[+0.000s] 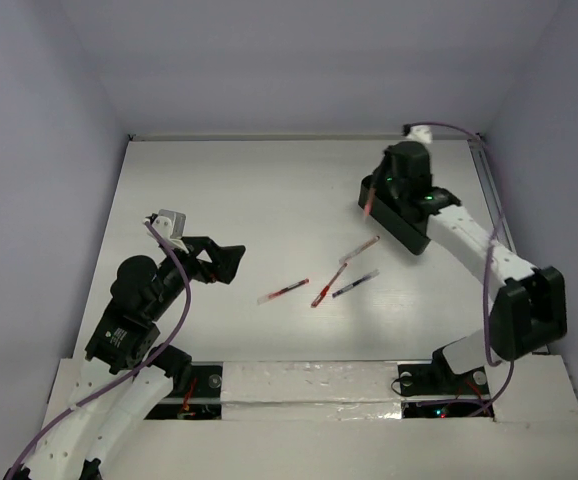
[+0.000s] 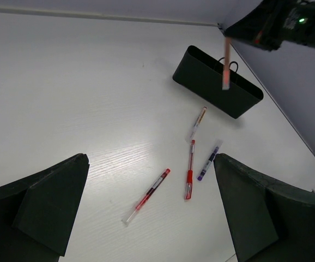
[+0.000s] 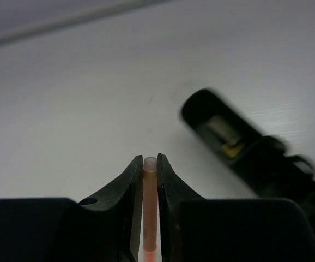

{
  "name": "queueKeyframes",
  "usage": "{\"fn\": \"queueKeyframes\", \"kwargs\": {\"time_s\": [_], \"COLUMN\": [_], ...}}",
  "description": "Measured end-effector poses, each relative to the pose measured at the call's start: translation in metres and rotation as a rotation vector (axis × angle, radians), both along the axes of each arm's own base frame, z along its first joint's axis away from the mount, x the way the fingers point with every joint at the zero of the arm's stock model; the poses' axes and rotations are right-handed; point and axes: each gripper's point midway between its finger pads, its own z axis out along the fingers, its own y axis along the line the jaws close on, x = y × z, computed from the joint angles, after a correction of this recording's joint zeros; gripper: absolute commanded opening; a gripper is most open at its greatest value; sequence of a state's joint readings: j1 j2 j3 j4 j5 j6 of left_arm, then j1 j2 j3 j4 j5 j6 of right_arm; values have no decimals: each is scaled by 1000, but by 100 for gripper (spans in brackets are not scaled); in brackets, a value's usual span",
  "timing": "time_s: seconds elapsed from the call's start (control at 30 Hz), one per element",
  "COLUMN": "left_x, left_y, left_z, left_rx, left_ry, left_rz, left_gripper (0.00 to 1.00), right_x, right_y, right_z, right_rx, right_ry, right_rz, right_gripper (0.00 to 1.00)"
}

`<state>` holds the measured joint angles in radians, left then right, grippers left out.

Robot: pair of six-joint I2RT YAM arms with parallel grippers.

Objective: Sort the stationery into containers
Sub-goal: Pick up the pen from the center of the board, then place the pen in the storage box.

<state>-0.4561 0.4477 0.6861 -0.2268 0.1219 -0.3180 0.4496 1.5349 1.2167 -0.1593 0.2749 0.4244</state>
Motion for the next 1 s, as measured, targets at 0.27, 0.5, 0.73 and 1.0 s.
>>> {"fn": "queueKeyframes", "kwargs": {"time_s": [0.27, 0.5, 0.73, 1.0], "left_x": [-1, -3, -3, -3], "left_y": [0, 1, 1, 1], "left_z": [2, 4, 4, 4], "left_rx": [-4, -8, -9, -9], "left_ry": [-8, -17, -19, -18], "left_rz": [-2, -2, -2, -1], "left_gripper": [99, 99, 99, 99], "right_x": [-11, -15, -10, -6], "right_y": [-155, -203, -220, -222], "right_z": [74, 54, 25, 15], "right_rx": [-18, -141, -244, -253], "right_ry": [-203, -171, -103, -101], "right_rz": [-380, -521, -561, -571], "right_gripper": [0, 0, 0, 0]}}
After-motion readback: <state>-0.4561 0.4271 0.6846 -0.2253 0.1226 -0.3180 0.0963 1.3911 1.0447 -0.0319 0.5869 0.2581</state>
